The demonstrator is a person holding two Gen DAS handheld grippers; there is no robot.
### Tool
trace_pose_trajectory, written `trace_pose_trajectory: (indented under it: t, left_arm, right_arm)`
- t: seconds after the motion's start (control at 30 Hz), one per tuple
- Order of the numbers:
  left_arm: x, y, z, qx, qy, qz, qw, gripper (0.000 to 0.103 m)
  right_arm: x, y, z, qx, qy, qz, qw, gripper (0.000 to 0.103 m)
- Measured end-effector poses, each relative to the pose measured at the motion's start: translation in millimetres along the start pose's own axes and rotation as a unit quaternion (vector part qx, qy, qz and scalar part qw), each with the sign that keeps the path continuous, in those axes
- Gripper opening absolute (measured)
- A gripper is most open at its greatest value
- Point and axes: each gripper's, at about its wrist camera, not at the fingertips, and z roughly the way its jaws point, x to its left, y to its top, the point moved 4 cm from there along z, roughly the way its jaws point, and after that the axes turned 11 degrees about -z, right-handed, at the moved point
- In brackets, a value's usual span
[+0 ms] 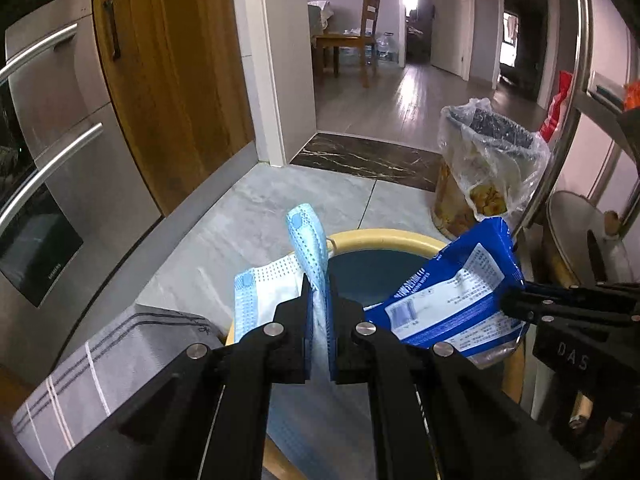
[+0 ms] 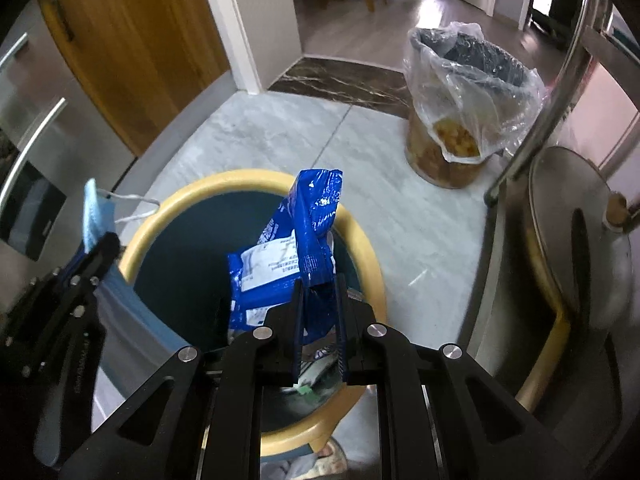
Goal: Collect trash
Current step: 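Carry the wipes pack and mask over the teal bin with both tools, then open both tools to drop the wipes pack and mask into the bin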
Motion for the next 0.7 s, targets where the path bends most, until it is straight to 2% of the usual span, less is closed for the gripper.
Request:
trace_pose_trajectory:
  t: [0.1,0.3,0.37,0.4,0.47,0.5,0.53,0.6,0.7]
  left_arm:
    - [0.8,-2.2,2.1,0.005,0.000,-0.003,1.0000,0.005]
    - [1.6,-5.7,6.7,0.017,-0.015,-0.011,0.9997,0.006]
    - [2.8,-6.0,7.4,0.018,-0.021,-0.013,0.9995,0.009]
    - [3.9,-5.8,7.8,0.020,-0.024,-0.016,0.9994,0.014]
    - [8.0,-4.8,5.8,0.020,-0.032,-0.026,0.9989,0.032]
    - [10.1,-4.5,3.0,0.018,-0.037,-0.033,0.9986,0.048]
    - [12.5,-4.3,-1.3,0.013,-0.037,-0.037,0.9986,0.055]
    - [16.8,-5.4,-11.2,0.007,-0.037,-0.035,0.9987,0.056]
    - [26.3,-9.9,-29.7,0.002,-0.031,-0.030,0.9991,0.064]
  right_arm:
    - [3.0,-1.2,1.5,0.005,-0.014,-0.017,1.000,0.015]
    - [1.2,-3.4,7.8,0.016,-0.007,-0.013,1.000,0.020]
    - [1.7,-3.0,8.5,0.016,-0.004,-0.014,1.000,0.022]
    - [2.2,-3.0,9.1,0.016,0.002,-0.013,1.000,0.024]
    - [4.4,-2.6,8.8,0.015,0.011,-0.013,1.000,0.026]
    - [5.8,-1.6,7.8,0.012,0.012,-0.016,1.000,0.027]
    - [7.5,-0.2,5.6,0.007,0.012,-0.020,1.000,0.028]
    - [10.1,1.1,2.5,0.000,0.015,-0.024,1.000,0.044]
    - [13.7,0.6,-1.4,-0.005,0.030,-0.025,0.999,0.056]
